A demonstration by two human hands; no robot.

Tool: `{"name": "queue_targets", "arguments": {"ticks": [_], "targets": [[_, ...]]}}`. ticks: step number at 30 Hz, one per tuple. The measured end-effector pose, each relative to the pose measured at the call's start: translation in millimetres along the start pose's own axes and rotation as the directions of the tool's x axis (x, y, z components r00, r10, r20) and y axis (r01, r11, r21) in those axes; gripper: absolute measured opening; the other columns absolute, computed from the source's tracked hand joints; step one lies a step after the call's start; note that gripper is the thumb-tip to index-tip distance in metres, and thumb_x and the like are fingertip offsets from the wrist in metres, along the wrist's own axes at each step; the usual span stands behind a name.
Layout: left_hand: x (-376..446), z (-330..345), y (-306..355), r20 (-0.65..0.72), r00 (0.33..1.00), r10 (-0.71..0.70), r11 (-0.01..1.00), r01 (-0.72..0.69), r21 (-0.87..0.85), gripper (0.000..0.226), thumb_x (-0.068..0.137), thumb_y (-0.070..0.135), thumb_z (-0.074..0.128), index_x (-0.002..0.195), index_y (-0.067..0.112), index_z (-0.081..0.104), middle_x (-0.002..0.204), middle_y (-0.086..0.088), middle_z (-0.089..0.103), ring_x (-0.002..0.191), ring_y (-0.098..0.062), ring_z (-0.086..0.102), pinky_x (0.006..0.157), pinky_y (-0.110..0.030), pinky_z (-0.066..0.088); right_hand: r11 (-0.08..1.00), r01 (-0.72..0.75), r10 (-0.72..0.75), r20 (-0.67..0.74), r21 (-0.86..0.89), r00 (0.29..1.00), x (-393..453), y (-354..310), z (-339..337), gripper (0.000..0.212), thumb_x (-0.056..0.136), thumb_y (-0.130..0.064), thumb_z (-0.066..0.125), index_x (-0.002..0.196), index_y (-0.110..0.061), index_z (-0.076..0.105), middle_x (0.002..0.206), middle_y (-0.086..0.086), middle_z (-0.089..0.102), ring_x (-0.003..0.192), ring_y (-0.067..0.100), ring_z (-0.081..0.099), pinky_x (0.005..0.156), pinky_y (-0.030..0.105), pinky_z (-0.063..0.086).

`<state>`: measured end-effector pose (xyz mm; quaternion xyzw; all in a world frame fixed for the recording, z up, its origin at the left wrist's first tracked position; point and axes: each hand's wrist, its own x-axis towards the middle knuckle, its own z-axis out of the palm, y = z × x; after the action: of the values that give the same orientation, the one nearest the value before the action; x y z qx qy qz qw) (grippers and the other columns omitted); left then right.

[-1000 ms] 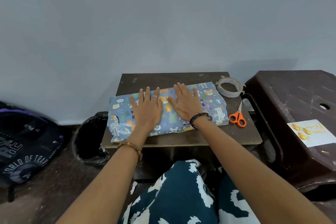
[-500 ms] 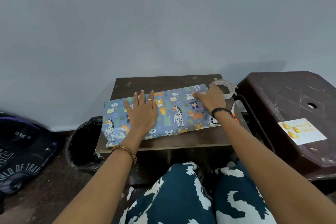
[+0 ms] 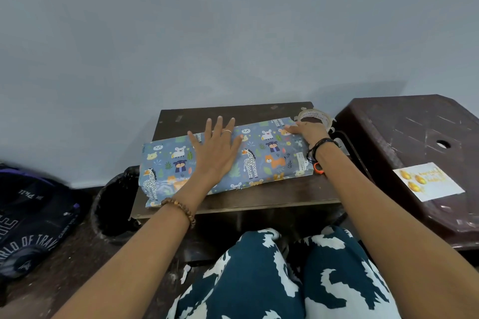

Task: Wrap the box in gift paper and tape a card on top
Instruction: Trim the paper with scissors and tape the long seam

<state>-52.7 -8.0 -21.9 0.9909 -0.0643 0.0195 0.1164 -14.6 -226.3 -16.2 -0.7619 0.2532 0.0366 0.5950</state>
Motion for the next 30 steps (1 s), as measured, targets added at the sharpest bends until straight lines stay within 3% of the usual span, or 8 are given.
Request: {"name": "queue_targets", "arguments": {"ticks": [8,16,18,20,22,24,27,30], "targets": [[-6.4,15.5,6.1,0.055,0.998,0.017,0.990,-0.024,0.138,0.056,0.098,0.050,0.014,0.150,0.029,0.004,0.158,-0.001,-0.001,0.145,-0.026,-0.005,0.107,-0.066,0.001,0.997,0.067,-0.066,-0.066,0.023,0.996,-2.6,5.1,1.1,0.047,0.072,-0.019,0.080,0.114,-0.006,0.065,0.116,0.013,0.064,0.109,0.028,0.059,0.099,0.038,0.046],[-6.7,21.1,5.2,0.007,1.000,0.023,0.990,-0.023,0.141,0.057,0.097,0.053,0.014,0.150,0.031,0.006,0.158,0.000,0.003,0.145,-0.024,0.000,0.108,-0.065,0.001,0.993,0.116,-0.113,-0.098,0.030,0.989,-6.4,3.8,1.2,0.043,0.076,-0.014,0.076,0.116,-0.005,0.063,0.116,0.009,0.062,0.110,0.023,0.056,0.097,0.027,0.042],[-7.9,23.8,4.2,-0.024,0.999,0.021,0.988,-0.017,0.154,0.056,0.098,0.052,0.014,0.149,0.031,0.008,0.158,0.000,0.006,0.145,-0.024,0.003,0.108,-0.065,0.002,0.982,0.155,-0.169,-0.134,-0.109,0.976,-9.0,1.4,4.6,0.037,0.080,-0.010,0.070,0.116,-0.005,0.063,0.119,0.009,0.062,0.111,0.025,0.056,0.093,0.029,0.042],[-10.3,26.3,4.8,-0.046,0.999,0.023,0.985,-0.015,0.169,0.057,0.098,0.051,0.014,0.150,0.027,0.009,0.158,-0.001,0.007,0.145,-0.024,0.004,0.109,-0.065,0.003,0.858,0.223,-0.330,-0.163,-0.463,0.930,-19.4,-1.8,14.7,0.032,0.085,-0.003,0.057,0.116,-0.005,0.061,0.121,0.014,0.060,0.110,0.030,0.055,0.090,0.034,0.043],[-11.2,27.1,6.1,-0.059,0.998,0.011,0.990,-0.003,0.144,0.060,0.098,0.050,0.014,0.150,0.021,0.009,0.158,-0.001,0.007,0.145,-0.023,0.004,0.108,-0.064,0.001,0.535,0.314,-0.549,-0.041,-0.784,0.835,-33.6,-3.6,33.7,0.036,0.087,-0.002,0.048,0.123,-0.004,0.052,0.132,0.017,0.050,0.121,0.032,0.047,0.097,0.038,0.038],[-10.9,25.9,6.4,-0.047,0.999,-0.007,0.994,0.012,0.108,0.060,0.099,0.048,0.013,0.150,0.016,0.007,0.158,-0.001,0.004,0.145,-0.022,0.001,0.108,-0.064,-0.002,0.313,0.513,-0.644,0.219,-0.799,0.733,-49.1,-4.6,61.3,0.042,0.091,-0.006,0.045,0.133,-0.005,0.044,0.147,0.014,0.033,0.136,0.028,0.031,0.110,0.040,0.023],[-10.2,23.3,3.7,0.031,0.999,0.041,0.982,-0.046,0.182,0.063,0.100,0.040,0.023,0.149,0.015,-0.007,0.158,-0.004,-0.008,0.145,-0.026,-0.008,0.107,-0.066,-0.003,0.505,0.744,-0.556,0.495,-0.438,0.668,-67.1,-4.4,101.0,0.037,0.101,-0.015,0.033,0.137,-0.010,0.043,0.151,0.008,0.032,0.141,0.021,0.024,0.115,0.037,0.008],[-9.6,22.0,1.7,0.040,0.998,0.049,0.984,-0.055,0.169,0.065,0.100,0.039,0.024,0.149,0.012,-0.009,0.157,-0.007,-0.008,0.145,-0.025,-0.008,0.111,-0.060,-0.001,0.586,0.694,-0.522,0.461,-0.418,0.718,-55.8,2.9,110.4,0.041,0.103,-0.028,0.028,0.140,-0.015,0.039,0.149,0.002,0.036,0.142,0.016,0.023,0.115,0.037,0.000]]}}
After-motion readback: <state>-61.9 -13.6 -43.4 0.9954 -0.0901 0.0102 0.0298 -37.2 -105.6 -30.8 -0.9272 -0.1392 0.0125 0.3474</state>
